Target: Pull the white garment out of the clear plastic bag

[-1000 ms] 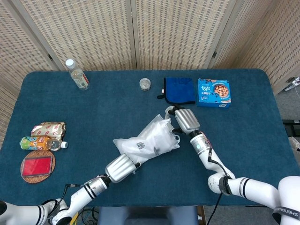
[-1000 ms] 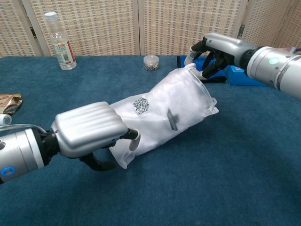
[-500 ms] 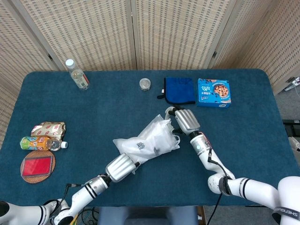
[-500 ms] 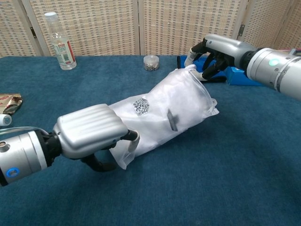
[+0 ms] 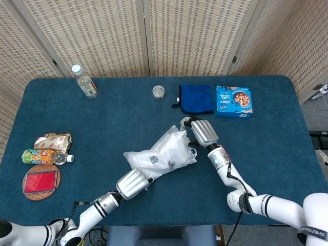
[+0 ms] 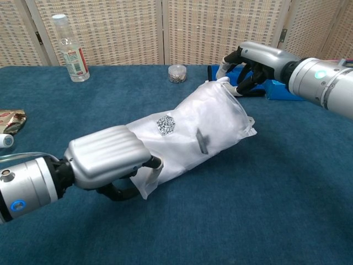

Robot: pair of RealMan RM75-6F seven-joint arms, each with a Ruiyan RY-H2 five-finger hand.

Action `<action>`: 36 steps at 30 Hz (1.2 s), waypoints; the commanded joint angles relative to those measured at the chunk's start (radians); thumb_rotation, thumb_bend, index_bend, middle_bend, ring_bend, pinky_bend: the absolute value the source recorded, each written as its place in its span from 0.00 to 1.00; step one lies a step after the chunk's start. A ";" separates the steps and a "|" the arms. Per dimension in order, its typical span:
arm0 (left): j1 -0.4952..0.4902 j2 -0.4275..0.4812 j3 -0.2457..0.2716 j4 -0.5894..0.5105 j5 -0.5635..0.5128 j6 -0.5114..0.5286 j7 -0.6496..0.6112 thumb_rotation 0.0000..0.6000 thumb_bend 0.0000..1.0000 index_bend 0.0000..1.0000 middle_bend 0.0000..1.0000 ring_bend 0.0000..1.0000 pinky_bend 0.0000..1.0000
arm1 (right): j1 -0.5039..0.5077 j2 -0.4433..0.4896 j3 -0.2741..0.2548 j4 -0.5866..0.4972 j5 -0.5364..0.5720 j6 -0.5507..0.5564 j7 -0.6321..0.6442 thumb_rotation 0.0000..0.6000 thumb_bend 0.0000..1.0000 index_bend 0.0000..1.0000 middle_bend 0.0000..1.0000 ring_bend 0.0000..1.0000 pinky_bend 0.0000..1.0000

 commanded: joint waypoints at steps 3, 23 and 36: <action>0.001 -0.001 -0.001 -0.001 -0.001 0.000 -0.002 1.00 0.41 0.51 1.00 1.00 1.00 | -0.001 0.002 0.001 -0.003 -0.001 0.001 0.000 1.00 0.62 0.87 0.30 0.18 0.34; 0.011 -0.002 0.001 0.002 0.004 0.017 -0.022 1.00 0.43 0.64 1.00 1.00 1.00 | -0.004 -0.001 -0.002 0.005 -0.007 -0.001 0.011 1.00 0.63 0.87 0.30 0.18 0.34; 0.028 0.045 0.002 -0.036 -0.008 0.030 -0.018 1.00 0.43 0.71 1.00 1.00 1.00 | -0.021 0.026 -0.003 -0.018 -0.018 0.022 0.009 1.00 0.66 0.87 0.30 0.18 0.34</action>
